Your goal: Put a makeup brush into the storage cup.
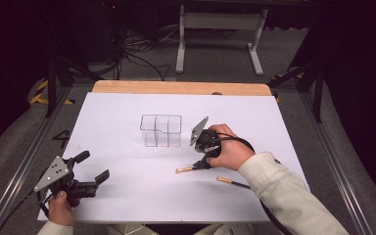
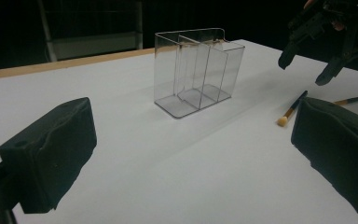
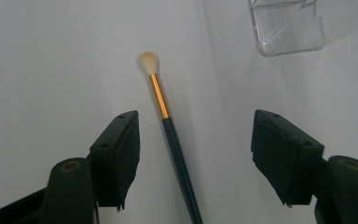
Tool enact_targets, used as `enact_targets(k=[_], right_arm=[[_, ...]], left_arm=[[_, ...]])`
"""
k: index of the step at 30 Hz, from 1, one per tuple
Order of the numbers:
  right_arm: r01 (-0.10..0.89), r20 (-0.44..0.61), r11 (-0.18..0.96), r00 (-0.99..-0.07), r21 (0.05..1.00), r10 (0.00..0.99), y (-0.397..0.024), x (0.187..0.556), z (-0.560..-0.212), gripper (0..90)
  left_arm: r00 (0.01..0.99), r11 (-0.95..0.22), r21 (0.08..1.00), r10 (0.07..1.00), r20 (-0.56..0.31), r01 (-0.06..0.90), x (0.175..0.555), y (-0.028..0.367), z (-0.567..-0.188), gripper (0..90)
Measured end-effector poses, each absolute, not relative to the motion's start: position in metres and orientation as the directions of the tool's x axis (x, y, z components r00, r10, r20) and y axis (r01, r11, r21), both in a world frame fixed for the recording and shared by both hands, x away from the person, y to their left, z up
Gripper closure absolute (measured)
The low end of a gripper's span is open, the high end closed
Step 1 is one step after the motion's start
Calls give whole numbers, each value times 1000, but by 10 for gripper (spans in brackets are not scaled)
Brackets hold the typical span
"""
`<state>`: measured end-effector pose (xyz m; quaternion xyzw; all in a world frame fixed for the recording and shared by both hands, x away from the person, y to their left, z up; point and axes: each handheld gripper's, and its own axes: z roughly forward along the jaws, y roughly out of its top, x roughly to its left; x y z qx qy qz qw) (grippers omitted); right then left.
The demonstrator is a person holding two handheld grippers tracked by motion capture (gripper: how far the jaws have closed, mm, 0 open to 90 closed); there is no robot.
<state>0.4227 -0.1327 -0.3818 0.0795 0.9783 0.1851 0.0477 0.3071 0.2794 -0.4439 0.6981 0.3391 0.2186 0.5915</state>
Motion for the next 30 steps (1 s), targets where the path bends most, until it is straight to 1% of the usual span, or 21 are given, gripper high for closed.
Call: enact_targets(k=[2, 4, 9, 13, 15, 16, 20, 23, 30], right_arm=[[121, -66, 921, -986, 371, 156, -131, 423, -385, 343], [110, -61, 923, -988, 370, 142, -130, 423, -389, 369], [85, -53, 936, -993, 341, 109, -128, 424, -398, 391], [85, -45, 942, -993, 325, 105, -128, 425, -403, 401], [93, -33, 944, -993, 317, 109, -128, 425, -405, 425], [105, -20, 945, -993, 308, 117, -129, 425, -406, 417], [100, -24, 952, -994, 288, 111, -130, 425, -409, 420], [95, -11, 957, -995, 274, 102, -129, 425, -411, 440], [86, -24, 971, -995, 222, 93, -128, 425, -413, 492]], left_arm=[[677, -69, 974, 730, -97, 214, 308, 280, -444, 8], [678, -73, 974, 729, -96, 216, 308, 280, -444, 8], [677, -70, 974, 730, -97, 214, 309, 280, -444, 8], [676, -67, 974, 730, -99, 216, 308, 280, -444, 8], [676, -67, 974, 730, -100, 216, 308, 280, -444, 8], [676, -67, 974, 730, -100, 217, 308, 280, -444, 8], [677, -69, 974, 729, -97, 215, 309, 279, -444, 8], [678, -71, 974, 728, -97, 215, 308, 280, -444, 8], [678, -70, 974, 728, -97, 215, 308, 280, -444, 8]])
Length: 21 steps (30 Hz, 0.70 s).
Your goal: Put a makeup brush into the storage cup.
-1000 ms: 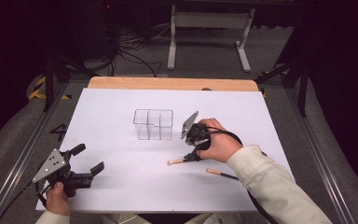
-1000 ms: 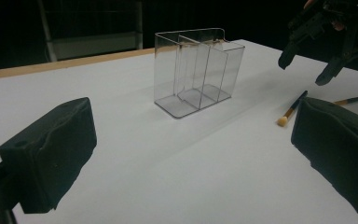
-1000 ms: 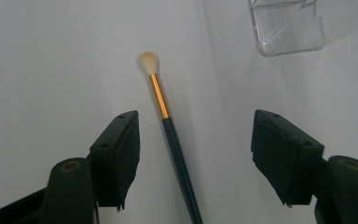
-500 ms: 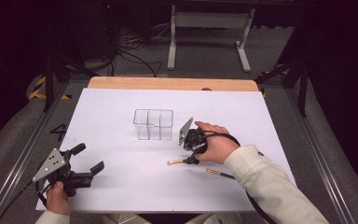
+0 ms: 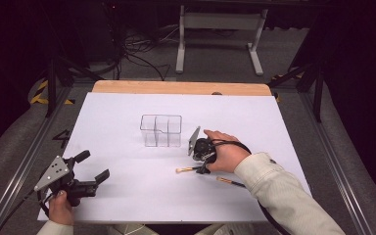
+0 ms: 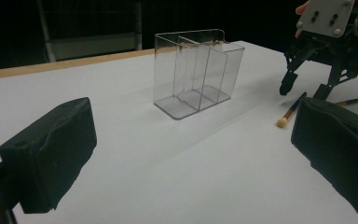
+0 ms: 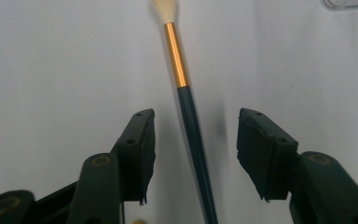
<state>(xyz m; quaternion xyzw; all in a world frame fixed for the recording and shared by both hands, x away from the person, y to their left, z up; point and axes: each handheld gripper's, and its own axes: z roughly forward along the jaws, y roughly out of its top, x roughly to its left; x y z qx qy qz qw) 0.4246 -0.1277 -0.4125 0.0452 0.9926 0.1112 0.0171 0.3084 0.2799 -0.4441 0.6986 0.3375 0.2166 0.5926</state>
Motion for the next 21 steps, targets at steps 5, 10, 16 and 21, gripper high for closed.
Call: enact_targets(k=[5, 10, 16, 21], right_arm=[[84, -7, 977, -996, 195, 87, -126, 423, -416, 529], [80, 4, 982, -997, 173, 81, -124, 422, -419, 554], [74, 15, 986, -997, 148, 72, -122, 423, -421, 598], [58, 8, 990, -998, 132, 57, -119, 424, -421, 615]], left_arm=[[679, -71, 974, 728, -96, 214, 308, 280, -444, 8], [679, -71, 974, 728, -97, 215, 308, 280, -444, 8], [679, -68, 974, 727, -100, 216, 308, 280, -444, 8], [680, -71, 974, 726, -98, 216, 309, 280, -444, 8]])
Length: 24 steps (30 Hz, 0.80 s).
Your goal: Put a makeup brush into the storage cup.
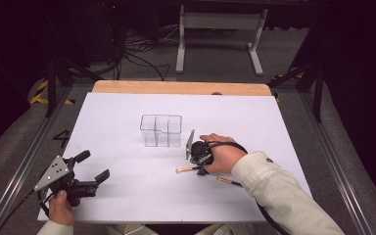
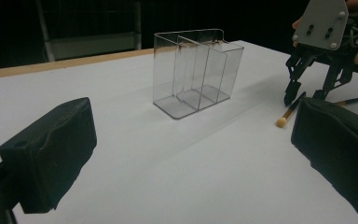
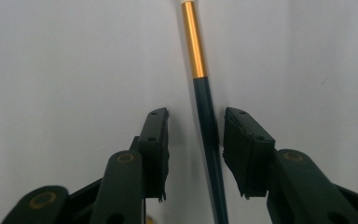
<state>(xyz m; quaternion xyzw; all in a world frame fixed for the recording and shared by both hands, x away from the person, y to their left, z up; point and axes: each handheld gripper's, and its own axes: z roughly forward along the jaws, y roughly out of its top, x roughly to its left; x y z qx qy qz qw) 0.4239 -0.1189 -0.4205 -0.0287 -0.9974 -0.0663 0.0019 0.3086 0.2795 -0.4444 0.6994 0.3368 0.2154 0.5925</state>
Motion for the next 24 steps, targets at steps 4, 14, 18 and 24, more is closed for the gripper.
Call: enact_targets(k=[4, 14, 18, 24], right_arm=[[47, 1, 993, -999, 111, 47, -116, 425, -420, 642], [31, -14, 995, -999, 92, 32, -113, 424, -420, 695], [32, -12, 996, -999, 78, 33, -111, 423, -420, 736], [27, -7, 997, -1000, 79, 28, -111, 423, -420, 778]], left_arm=[[680, -68, 974, 726, -100, 216, 309, 279, -444, 8], [680, -67, 974, 726, -103, 218, 309, 280, -445, 8], [679, -65, 973, 726, -106, 221, 309, 279, -445, 8], [680, -66, 972, 725, -107, 224, 309, 280, -445, 8]])
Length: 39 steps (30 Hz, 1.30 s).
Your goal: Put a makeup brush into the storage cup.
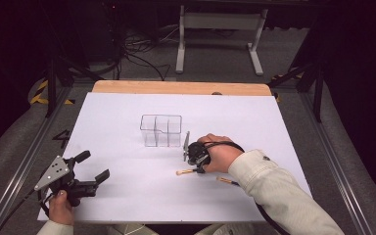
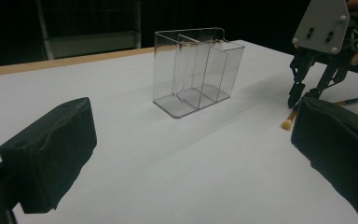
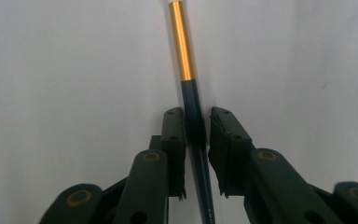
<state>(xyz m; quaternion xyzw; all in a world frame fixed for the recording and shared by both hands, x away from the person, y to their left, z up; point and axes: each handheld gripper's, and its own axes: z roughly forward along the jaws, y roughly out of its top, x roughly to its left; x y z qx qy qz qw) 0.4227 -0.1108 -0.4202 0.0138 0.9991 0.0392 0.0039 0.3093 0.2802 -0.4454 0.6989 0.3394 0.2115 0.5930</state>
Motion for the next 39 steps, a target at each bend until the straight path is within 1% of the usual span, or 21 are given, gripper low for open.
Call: enact_targets(k=[7, 14, 22, 26, 29, 30, 33, 39], right_arm=[[22, -7, 997, -1000, 75, 22, -111, 422, -420, 829], [14, -17, 997, -1000, 78, 15, -111, 421, -420, 830], [20, -41, 990, -999, 137, 26, -115, 419, -408, 831], [28, -61, 982, -997, 185, 40, -119, 417, -396, 830], [34, -78, 970, -996, 242, 54, -122, 414, -387, 831], [34, -78, 970, -996, 242, 54, -122, 414, -387, 831], [44, -86, 949, -994, 312, 74, -126, 410, -379, 831], [70, -95, 904, -988, 422, 120, -134, 408, -370, 831]], left_arm=[[680, -67, 972, 725, -107, 224, 309, 280, -445, 8], [679, -64, 973, 727, -108, 224, 309, 280, -445, 8], [684, -58, 975, 721, -107, 214, 310, 280, -445, 7], [687, -59, 976, 719, -105, 211, 310, 280, -445, 4], [688, -61, 976, 719, -101, 207, 310, 280, -445, 4], [688, -61, 977, 719, -100, 206, 310, 280, -445, 4], [687, -64, 976, 720, -98, 206, 310, 280, -445, 3], [685, -67, 976, 722, -95, 206, 310, 279, -445, 4]])
